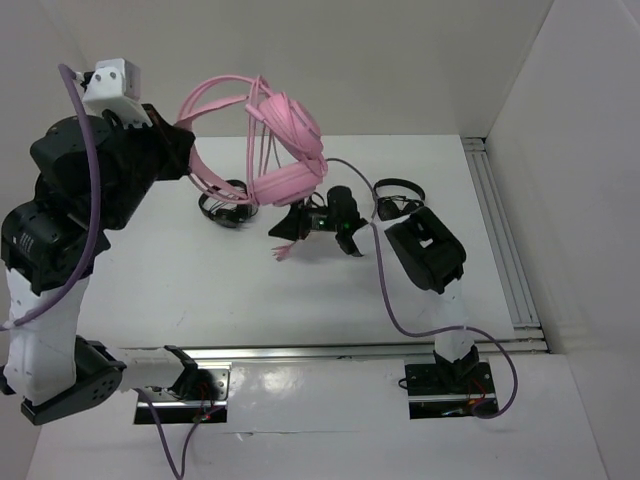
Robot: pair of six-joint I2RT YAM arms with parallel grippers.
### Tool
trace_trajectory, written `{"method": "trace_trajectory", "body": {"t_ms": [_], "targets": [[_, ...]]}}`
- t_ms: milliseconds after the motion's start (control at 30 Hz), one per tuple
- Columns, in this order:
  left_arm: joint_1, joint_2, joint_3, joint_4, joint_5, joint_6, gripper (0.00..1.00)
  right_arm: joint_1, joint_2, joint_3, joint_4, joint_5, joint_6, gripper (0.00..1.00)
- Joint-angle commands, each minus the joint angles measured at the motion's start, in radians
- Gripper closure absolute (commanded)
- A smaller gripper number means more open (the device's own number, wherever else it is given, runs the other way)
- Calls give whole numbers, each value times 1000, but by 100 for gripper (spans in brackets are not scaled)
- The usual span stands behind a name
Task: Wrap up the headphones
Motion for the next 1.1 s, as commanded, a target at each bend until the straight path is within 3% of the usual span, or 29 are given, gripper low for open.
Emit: {"method": "trace_trajectory", "body": {"t_ms": [0, 100, 233, 333, 367, 433, 500, 567, 700, 900, 1067], "targets": [[2, 39, 53, 131, -232, -101, 100, 45, -15, -103, 309, 1, 70, 65], [31, 88, 96, 143, -268, -101, 100, 69, -6, -206, 415, 12, 98, 69], [108, 210, 162, 143, -277, -101, 100, 95, -42, -344, 514, 24, 121, 91], [200, 284, 171, 134, -228, -125, 100, 141, -186, -495, 483, 70, 66, 100], [222, 301, 171, 134, -219, -137, 100, 158, -301, -534, 460, 91, 44, 100], [281, 327, 138, 122, -182, -159, 100, 199, -442, -625, 300, 177, -69, 100], [315, 327, 40, 122, -158, -176, 100, 305, -662, -642, 130, 274, -161, 100], [349, 311, -55, 178, -148, -196, 100, 434, -783, -642, -119, 444, -259, 100], [358, 289, -293, 232, -158, -184, 100, 569, -1001, -544, -403, 565, -359, 100], [306, 249, -526, 261, -188, -73, 100, 574, -1032, -152, -905, 611, -591, 100], [294, 177, -672, 262, 46, 78, 100, 461, -928, 133, -1176, 867, -802, 100]]}}
